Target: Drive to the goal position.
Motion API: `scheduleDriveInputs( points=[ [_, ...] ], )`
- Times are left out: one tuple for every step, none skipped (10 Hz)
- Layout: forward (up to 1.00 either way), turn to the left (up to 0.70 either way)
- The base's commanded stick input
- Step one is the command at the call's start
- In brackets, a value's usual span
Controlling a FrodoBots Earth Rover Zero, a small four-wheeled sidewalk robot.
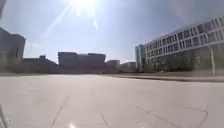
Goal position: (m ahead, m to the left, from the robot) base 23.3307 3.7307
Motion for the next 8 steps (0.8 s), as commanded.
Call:
scheduleDriveInputs(
  points=[
    [1.00,0.04],
    [1.00,0.04],
    [1.00,0.04],
    [1.00,0.04],
    [1.00,0.04],
    [1.00,0.04],
    [1.00,0.04],
    [1.00,0.04]
  ],
)
